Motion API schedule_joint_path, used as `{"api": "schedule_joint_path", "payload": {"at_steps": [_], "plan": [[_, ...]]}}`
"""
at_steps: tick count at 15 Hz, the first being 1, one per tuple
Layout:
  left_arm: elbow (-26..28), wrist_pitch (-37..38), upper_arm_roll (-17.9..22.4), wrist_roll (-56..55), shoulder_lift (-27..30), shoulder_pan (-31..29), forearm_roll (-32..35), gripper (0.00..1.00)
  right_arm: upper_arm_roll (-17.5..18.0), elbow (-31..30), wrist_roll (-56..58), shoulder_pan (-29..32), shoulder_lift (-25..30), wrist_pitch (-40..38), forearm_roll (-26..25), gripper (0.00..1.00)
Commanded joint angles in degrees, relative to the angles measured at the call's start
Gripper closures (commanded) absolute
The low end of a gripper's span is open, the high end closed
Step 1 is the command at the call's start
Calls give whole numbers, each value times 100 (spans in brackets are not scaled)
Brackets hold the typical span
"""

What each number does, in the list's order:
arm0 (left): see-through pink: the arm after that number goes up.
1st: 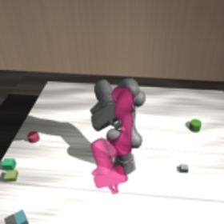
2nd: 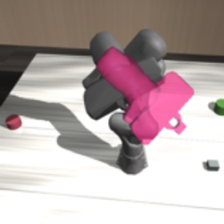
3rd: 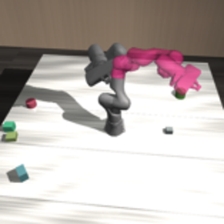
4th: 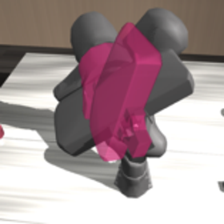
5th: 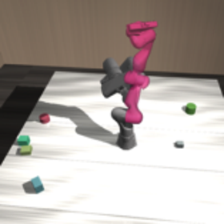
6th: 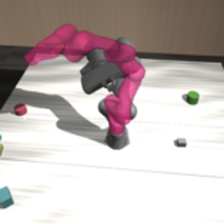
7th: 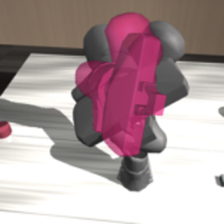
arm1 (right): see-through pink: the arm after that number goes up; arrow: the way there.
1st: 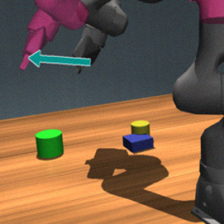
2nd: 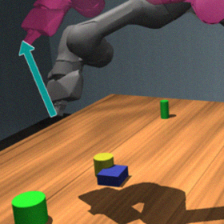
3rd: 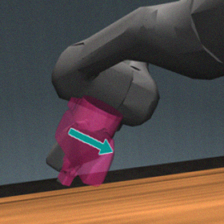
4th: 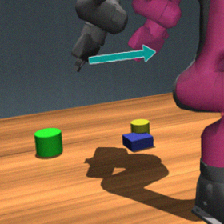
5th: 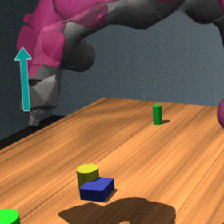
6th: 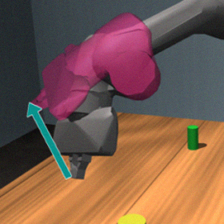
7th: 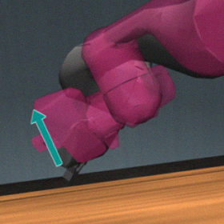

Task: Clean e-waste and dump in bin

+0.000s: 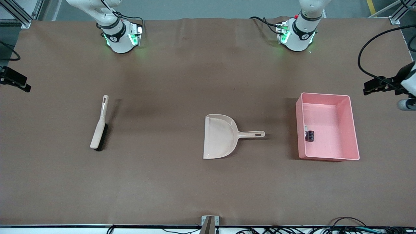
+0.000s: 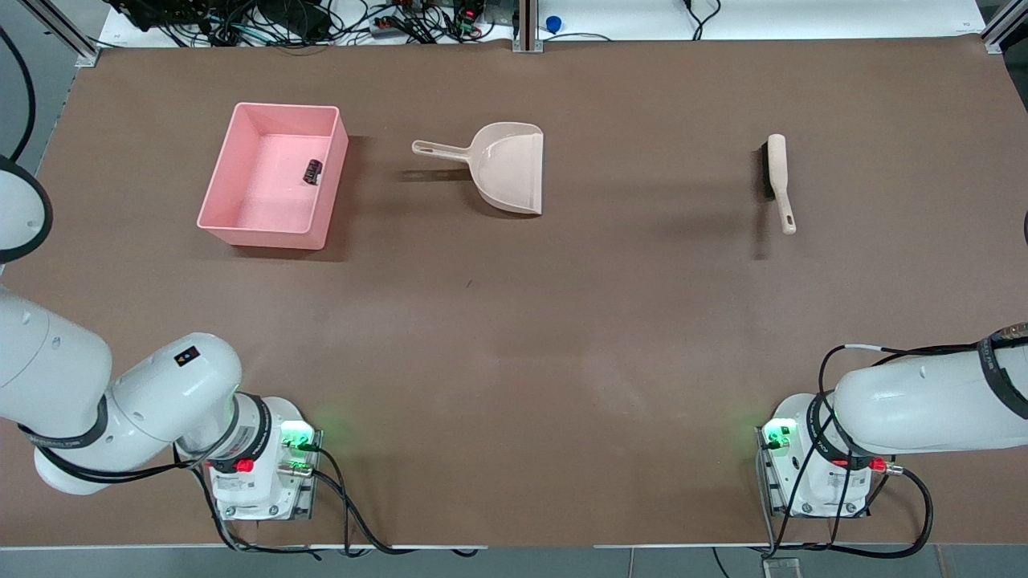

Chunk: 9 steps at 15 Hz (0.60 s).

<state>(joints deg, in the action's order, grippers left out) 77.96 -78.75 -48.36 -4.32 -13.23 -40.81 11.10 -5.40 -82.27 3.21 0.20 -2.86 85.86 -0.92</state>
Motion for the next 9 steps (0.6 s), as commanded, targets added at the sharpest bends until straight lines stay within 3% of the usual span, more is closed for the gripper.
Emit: {"api": "schedule_joint_path", "payload": {"at_steps": [1,2,4,6,9], "plan": [[0,27,46,-51,154,195,-187,0,13,36,4,32,5,-8,92,0],[-17,-17,273,-42,137,423,-213,0,13,35,4,41,-4,-8,92,0],[-61,-9,1307,-16,303,1273,-371,0,13,35,4,32,4,-8,92,0],[-9,0,2362,63,619,1829,-1019,0,13,44,4,32,-4,1,92,0],[44,229,3435,133,699,2786,-1189,0,13,35,4,32,-4,1,92,0]]}}
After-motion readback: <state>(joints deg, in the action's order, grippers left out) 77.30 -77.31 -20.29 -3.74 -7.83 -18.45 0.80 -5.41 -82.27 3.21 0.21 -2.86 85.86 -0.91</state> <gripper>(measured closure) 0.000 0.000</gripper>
